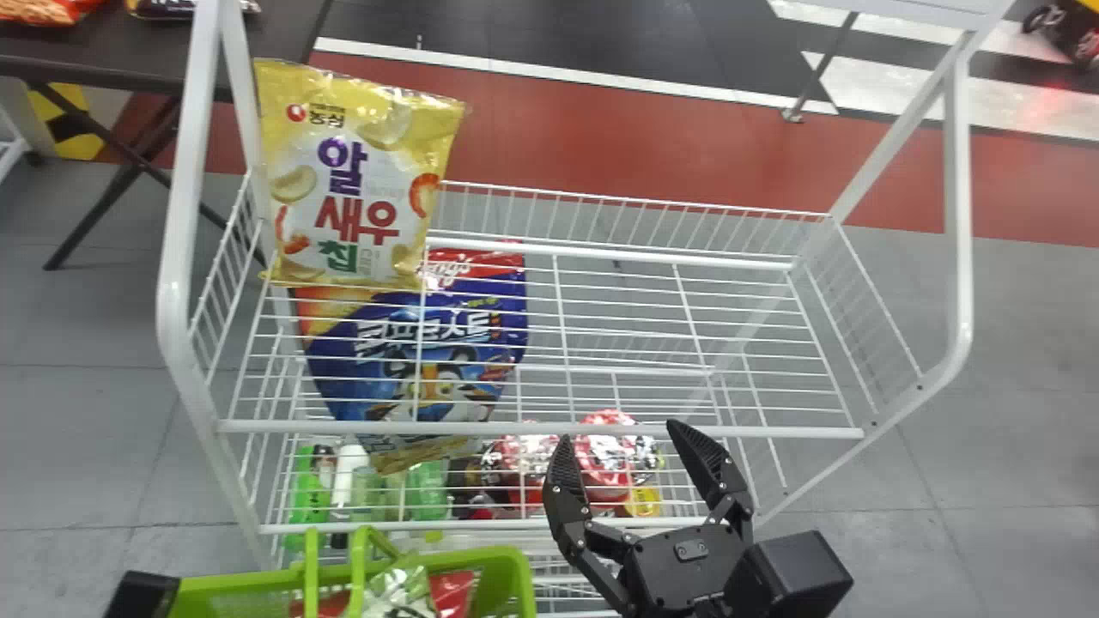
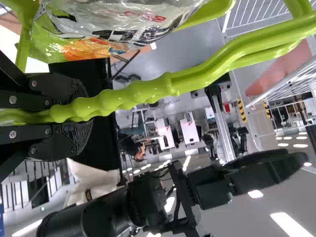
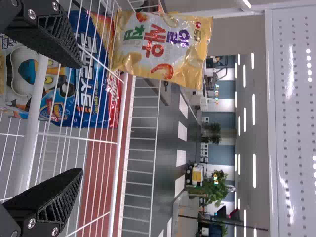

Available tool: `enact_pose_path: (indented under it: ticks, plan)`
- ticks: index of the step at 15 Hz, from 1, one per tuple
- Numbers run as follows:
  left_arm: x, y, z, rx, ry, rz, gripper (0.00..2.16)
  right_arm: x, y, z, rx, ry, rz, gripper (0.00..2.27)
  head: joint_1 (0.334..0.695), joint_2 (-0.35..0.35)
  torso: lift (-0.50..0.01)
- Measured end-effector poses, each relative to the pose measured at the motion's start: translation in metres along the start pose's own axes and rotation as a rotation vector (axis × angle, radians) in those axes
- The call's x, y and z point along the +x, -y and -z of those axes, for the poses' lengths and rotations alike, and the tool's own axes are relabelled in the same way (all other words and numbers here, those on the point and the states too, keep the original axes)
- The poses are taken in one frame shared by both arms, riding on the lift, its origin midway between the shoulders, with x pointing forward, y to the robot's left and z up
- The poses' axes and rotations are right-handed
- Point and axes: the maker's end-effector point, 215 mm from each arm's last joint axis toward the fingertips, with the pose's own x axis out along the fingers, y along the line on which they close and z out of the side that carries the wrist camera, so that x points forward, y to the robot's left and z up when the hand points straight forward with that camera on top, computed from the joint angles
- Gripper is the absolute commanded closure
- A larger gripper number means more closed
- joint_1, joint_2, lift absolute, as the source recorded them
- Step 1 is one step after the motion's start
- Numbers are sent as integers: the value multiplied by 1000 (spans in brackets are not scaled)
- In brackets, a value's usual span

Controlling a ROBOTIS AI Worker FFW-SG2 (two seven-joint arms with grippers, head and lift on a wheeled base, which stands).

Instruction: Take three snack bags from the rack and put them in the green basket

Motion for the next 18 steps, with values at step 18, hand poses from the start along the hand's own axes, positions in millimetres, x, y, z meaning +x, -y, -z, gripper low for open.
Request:
enact_pose_path:
  ticks: [18]
  plan:
    - [-14,-6,3,15,-8,-30,1902,-21,18,-25,74,71,55,66,695,-324,-15]
